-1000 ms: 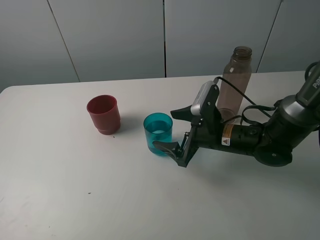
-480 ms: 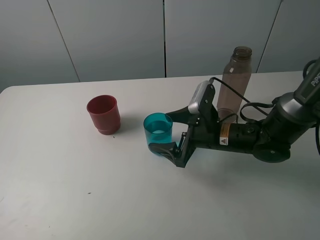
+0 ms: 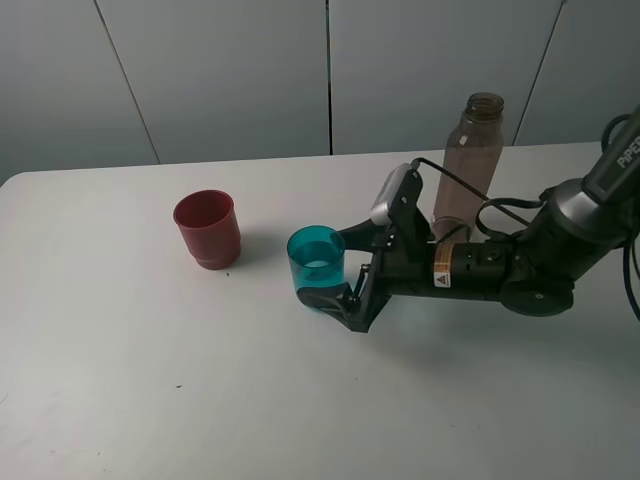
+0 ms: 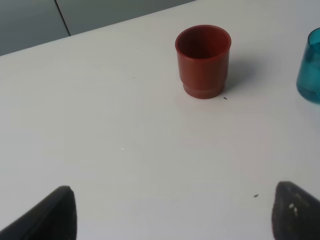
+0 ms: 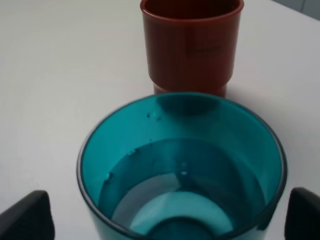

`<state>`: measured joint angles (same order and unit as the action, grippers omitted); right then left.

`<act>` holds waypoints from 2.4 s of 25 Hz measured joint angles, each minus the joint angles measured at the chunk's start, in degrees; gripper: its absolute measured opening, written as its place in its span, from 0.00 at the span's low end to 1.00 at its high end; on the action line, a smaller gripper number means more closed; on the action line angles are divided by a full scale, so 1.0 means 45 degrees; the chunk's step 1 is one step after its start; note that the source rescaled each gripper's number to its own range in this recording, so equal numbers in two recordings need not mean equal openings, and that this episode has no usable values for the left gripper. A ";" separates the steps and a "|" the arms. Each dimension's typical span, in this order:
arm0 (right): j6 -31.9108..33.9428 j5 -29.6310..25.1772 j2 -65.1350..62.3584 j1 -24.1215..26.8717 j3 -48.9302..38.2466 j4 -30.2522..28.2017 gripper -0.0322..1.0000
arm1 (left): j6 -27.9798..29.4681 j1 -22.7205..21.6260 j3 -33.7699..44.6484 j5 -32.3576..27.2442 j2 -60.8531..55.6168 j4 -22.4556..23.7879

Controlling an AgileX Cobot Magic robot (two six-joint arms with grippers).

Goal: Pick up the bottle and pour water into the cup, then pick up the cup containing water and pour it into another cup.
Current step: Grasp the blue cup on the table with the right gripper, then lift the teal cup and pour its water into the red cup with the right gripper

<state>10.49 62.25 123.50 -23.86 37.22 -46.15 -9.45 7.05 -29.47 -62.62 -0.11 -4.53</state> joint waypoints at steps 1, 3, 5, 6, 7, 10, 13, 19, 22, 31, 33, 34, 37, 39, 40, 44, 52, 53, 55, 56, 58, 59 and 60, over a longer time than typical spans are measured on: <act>0.0158 -0.0131 0.0000 0.0000 0.0082 -0.0056 1.00 | 0.0000 0.0000 0.0000 0.0000 0.0000 0.0000; 0.0478 -0.0462 0.0000 0.0000 0.0189 -0.0160 1.00 | 0.0000 0.0000 0.0000 0.0000 0.0000 0.0000; 0.0706 -0.0609 0.0000 0.0000 0.0293 -0.0275 1.00 | 0.0000 0.0000 0.0000 0.0000 0.0000 0.0000; 0.0800 -0.0658 0.0000 0.0000 0.0358 -0.0276 1.00 | 0.0000 0.0000 0.0000 0.0000 0.0000 0.0000; 0.0905 -0.0752 0.0000 0.0000 0.0459 -0.0299 1.00 | 0.0000 0.0000 0.0000 0.0000 0.0000 0.0000; 0.1282 -0.1056 0.0000 0.0000 0.0733 -0.0395 1.00 | 0.0000 0.0000 0.0000 0.0000 0.0000 0.0000; 0.1689 -0.1366 0.0000 0.0000 0.0977 -0.0591 1.00 | 0.0024 0.0000 0.0000 0.0000 0.0000 0.0000; 0.2032 -0.1620 0.0000 0.0000 0.1006 -0.0622 1.00 | 0.0045 0.0000 0.0000 0.0000 0.0000 0.0000; 0.2122 -0.1680 0.0000 0.0000 0.1006 -0.0622 1.00 | 0.0020 0.0000 0.0000 0.0000 0.0000 0.0000; 0.2144 -0.1821 0.0000 0.0000 0.1149 -0.0622 1.00 | 0.0020 0.0000 0.0000 0.0000 0.0000 0.0000; 0.2234 -0.1821 0.0000 0.0000 0.1149 -0.0622 1.00 | 0.0020 0.0000 0.0000 0.0000 0.0000 0.0000; 0.2262 -0.1821 0.0000 0.0000 0.1149 -0.0622 1.00 | 0.0020 0.0000 0.0000 0.0000 0.0000 0.0000; 0.2355 -0.1829 0.0000 0.0000 0.1149 -0.0954 1.00 | 0.0020 0.0000 0.0000 0.0000 0.0000 0.0000; 0.2462 -0.1852 0.0000 0.0000 0.1149 -0.1098 1.00 | 0.0020 0.0000 0.0000 0.0000 0.0000 0.0000; 0.2486 -0.1852 0.0000 0.0000 0.1149 -0.1236 1.00 | 0.0020 0.0000 0.0000 0.0000 0.0000 0.0000; 0.2529 -0.1852 0.0000 0.0000 0.1149 -0.1625 0.95 | 0.0020 0.0000 0.0000 0.0000 0.0000 0.0000; 0.2188 -0.2002 0.0000 -0.0023 0.1240 -0.1656 0.20 | 0.0020 0.0000 0.0000 0.0000 0.0000 0.0000; 0.2074 -0.2053 0.0000 -0.0023 0.1240 -0.1656 0.20 | 0.0020 0.0000 0.0000 0.0000 0.0000 0.0000; 0.1956 -0.2112 0.0000 -0.0023 0.1263 -0.1656 0.20 | 0.0020 0.0000 0.0000 0.0000 0.0000 0.0000; 0.1899 -0.2141 0.0000 -0.0023 0.1263 -0.1656 0.20 | 0.0020 0.0000 0.0000 0.0000 0.0000 0.0000; 0.1868 -0.2141 0.0000 -0.0023 0.1263 -0.1656 0.20 | 0.0020 0.0000 0.0000 0.0000 0.0000 0.0000; 0.1841 -0.2141 0.0000 -0.0023 0.1263 -0.1656 0.19 | 0.0020 0.0000 0.0000 0.0000 0.0000 0.0000; 0.1841 -0.2141 0.0000 -0.0023 0.1263 -0.1656 0.19 | 0.0020 0.0000 0.0000 0.0000 0.0000 0.0000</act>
<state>18.77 52.62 123.50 -23.96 42.91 -53.60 -9.36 7.05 -29.47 -62.62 -0.11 -4.53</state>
